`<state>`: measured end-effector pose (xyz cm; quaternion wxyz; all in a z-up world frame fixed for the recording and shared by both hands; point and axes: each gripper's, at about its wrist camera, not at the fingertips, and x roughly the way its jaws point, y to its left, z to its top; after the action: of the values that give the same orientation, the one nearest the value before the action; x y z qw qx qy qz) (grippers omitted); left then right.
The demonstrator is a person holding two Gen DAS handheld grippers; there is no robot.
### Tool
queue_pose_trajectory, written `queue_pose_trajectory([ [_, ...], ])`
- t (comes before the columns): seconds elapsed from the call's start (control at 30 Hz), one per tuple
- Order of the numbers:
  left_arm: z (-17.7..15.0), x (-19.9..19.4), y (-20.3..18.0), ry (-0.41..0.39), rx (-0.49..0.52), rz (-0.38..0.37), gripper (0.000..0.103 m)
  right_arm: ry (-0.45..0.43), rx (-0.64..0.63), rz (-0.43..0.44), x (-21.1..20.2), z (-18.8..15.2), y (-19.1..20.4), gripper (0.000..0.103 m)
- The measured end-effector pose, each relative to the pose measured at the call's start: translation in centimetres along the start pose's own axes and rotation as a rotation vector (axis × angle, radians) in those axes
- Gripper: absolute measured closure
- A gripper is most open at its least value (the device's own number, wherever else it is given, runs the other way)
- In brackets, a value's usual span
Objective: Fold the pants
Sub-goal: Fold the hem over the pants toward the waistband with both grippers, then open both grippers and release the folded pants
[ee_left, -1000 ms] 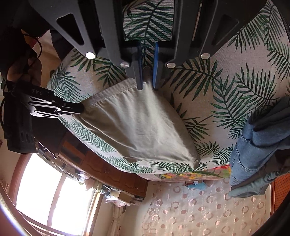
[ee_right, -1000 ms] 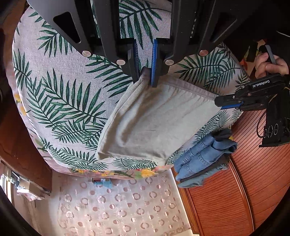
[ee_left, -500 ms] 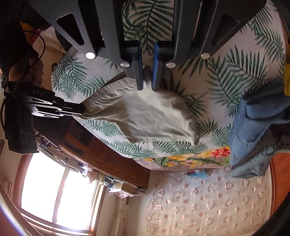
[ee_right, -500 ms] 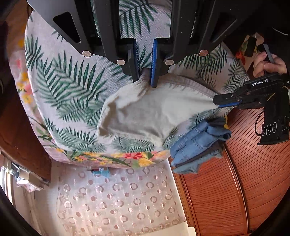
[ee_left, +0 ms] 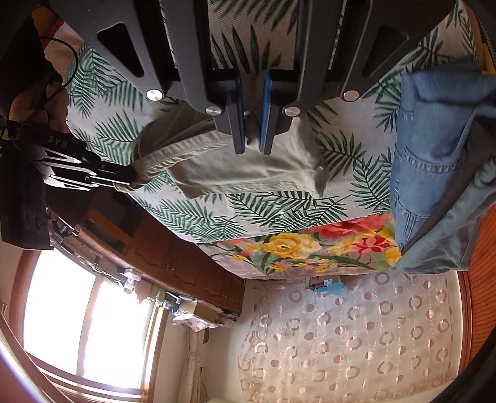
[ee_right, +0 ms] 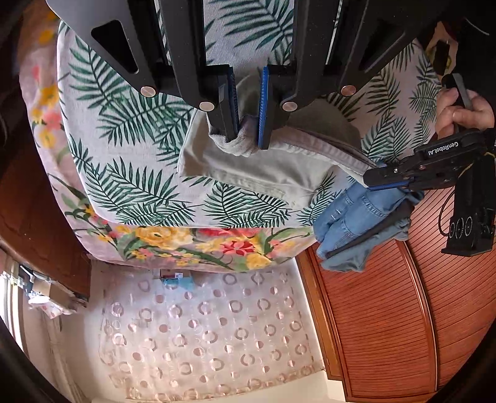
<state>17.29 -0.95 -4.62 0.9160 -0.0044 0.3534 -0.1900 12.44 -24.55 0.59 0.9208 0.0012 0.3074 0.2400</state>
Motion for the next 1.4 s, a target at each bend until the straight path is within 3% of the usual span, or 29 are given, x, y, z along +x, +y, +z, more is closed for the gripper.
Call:
queue_pose_trajectory([
  [0.37, 3.1, 3.4, 1.4, 0.008, 0.009, 0.027, 0.092, 0.025, -0.003, 0.010, 4.2, 2.6, -1.7, 0.091],
  [0.7, 3.8, 7.2, 2.4, 0.061, 0.014, 0.059, 0.092, 0.088, 0.012, 0.006, 8.4, 3.4, -3.0, 0.091],
  [1.03, 3.8, 8.7, 3.1, 0.082, 0.003, 0.065, 0.092, 0.081, 0.025, 0.008, 8.7, 3.8, -3.3, 0.091],
  [1.17, 4.0, 8.7, 3.2, 0.082, -0.005, 0.067, 0.092, 0.067, 0.013, -0.011, 8.4, 4.0, -3.2, 0.082],
  [1.27, 4.0, 8.4, 3.2, 0.086, -0.004, 0.058, 0.087, 0.055, 0.011, -0.038, 7.9, 4.0, -3.4, 0.073],
  [1.4, 3.5, 7.7, 3.2, 0.091, 0.000, 0.065, 0.061, 0.054, 0.009, -0.036, 7.0, 3.4, -3.7, 0.070],
])
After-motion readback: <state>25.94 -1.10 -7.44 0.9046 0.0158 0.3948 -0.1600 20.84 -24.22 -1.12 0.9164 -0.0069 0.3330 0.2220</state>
